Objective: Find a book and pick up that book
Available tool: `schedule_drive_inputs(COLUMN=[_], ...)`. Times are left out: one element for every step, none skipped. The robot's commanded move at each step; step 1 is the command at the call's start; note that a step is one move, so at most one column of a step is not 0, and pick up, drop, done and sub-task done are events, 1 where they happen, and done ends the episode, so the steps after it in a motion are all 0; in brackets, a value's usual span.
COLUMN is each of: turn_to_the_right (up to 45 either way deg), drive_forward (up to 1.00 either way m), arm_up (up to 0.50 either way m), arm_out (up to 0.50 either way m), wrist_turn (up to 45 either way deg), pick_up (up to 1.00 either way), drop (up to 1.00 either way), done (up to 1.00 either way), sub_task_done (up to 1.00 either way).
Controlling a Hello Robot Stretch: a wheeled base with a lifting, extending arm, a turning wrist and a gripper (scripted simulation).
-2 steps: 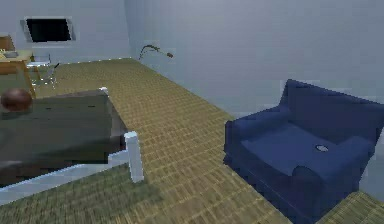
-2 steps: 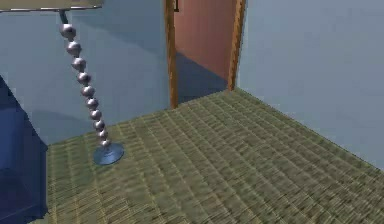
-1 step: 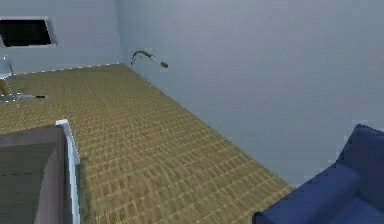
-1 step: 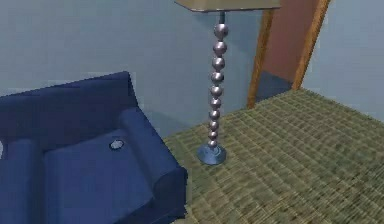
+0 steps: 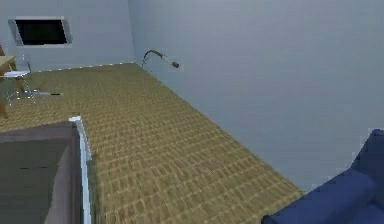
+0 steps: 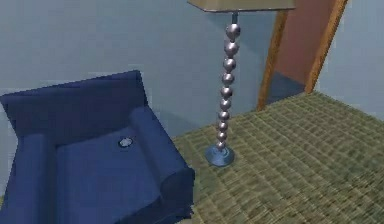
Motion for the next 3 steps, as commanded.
schedule_drive_inputs(turn_to_the_right=[0.0, -30.0, 0.0], drive_forward=[0.50, 0.00, 0.05], arm_up=[0.00, 0.00, 0.00], arm_out=[0.00, 0.00, 0.00], wrist_turn=[0.0, 0.0, 0.0], pick_up=[0.00, 0.00, 0.00], drop=[0.00, 0.00, 0.00], done=[0.00, 0.00, 0.00], sub_task_done=[0.00, 0.00, 0.00])
